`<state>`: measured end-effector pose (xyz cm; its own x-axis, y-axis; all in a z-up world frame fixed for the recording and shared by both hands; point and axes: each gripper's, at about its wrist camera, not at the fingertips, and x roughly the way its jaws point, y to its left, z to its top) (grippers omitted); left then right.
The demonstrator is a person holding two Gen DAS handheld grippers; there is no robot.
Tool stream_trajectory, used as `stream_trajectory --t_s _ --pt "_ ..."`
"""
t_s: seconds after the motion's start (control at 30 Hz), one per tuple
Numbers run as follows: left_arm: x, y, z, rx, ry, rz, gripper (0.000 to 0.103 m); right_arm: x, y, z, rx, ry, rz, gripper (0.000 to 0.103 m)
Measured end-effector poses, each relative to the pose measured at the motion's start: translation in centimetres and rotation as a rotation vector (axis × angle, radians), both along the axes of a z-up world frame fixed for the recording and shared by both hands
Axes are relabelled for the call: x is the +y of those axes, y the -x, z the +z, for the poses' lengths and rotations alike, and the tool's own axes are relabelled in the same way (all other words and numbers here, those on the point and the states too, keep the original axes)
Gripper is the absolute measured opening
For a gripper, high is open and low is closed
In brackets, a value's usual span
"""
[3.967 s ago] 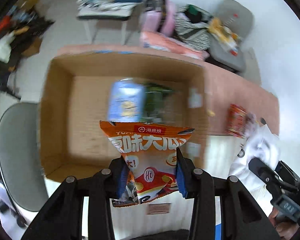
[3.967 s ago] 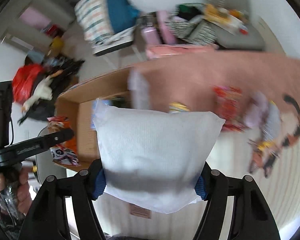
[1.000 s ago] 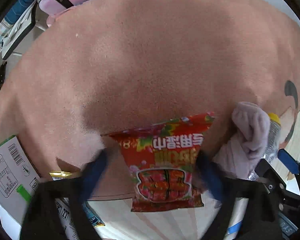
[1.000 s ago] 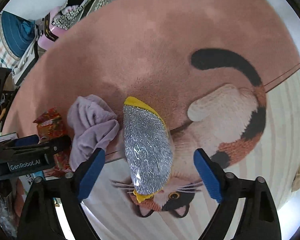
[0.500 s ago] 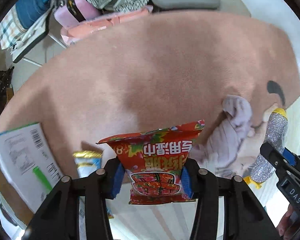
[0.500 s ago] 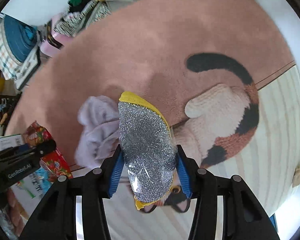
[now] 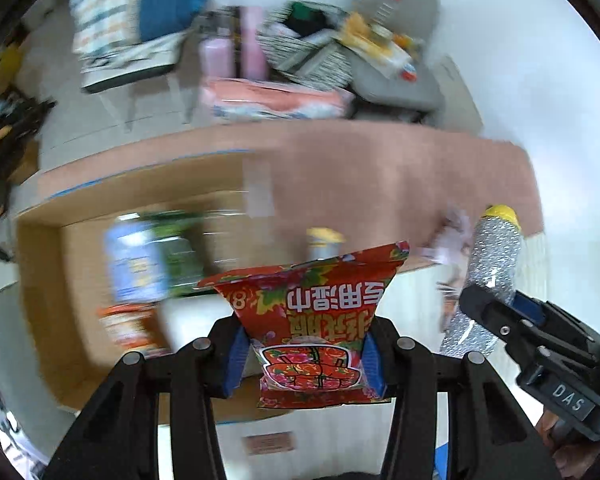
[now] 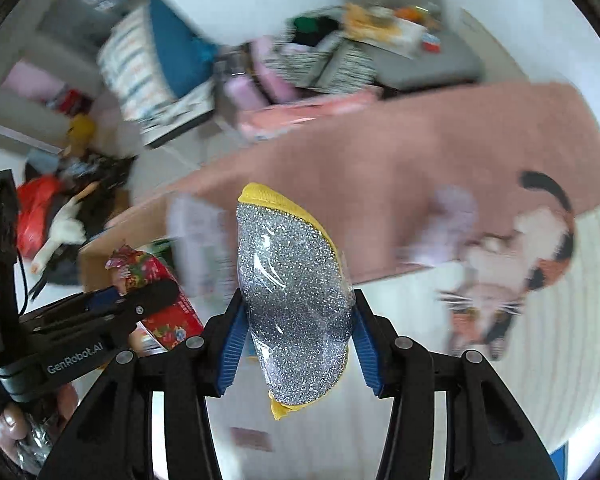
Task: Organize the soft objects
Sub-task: 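Place the red bag and silver sponge into the box, opening both tools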
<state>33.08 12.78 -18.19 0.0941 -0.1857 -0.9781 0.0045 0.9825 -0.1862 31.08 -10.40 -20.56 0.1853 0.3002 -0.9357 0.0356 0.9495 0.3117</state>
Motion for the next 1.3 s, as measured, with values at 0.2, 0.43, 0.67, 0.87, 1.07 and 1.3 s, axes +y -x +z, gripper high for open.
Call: stream_trajectory --t_s 0.2,0.43,0.67,0.87,1.07,1.3 --pt "12.9 0.2 -0.9 0.019 -0.128 0.126 0.044 14.0 -1.7 -0.1 -0.023 0.034 0.137 0.052" --pt "20.6 -2.5 -7.7 0.136 -0.161 0.197 0.044 22.1 -4.9 -5.7 0.025 0.189 0.179 0.051" --pt "22.0 -4.2 -12.5 0.223 -0.151 0.187 0.044 23.2 -6.6 -9.9 0.072 0.277 0.165 0.051" --pt "21.9 -5.0 -14.0 0.248 -0.136 0.192 0.045 23.0 -7.3 -11.7 0.101 0.292 0.145 0.053" --pt "22.2 -5.1 -12.5 0.233 -0.099 0.201 0.066 23.1 -7.2 -11.0 0.111 0.291 0.145 0.072" --pt "21.8 -3.0 -8.9 0.172 -0.103 0.193 0.066 23.2 -6.1 -8.3 0.087 0.296 0.163 0.085"
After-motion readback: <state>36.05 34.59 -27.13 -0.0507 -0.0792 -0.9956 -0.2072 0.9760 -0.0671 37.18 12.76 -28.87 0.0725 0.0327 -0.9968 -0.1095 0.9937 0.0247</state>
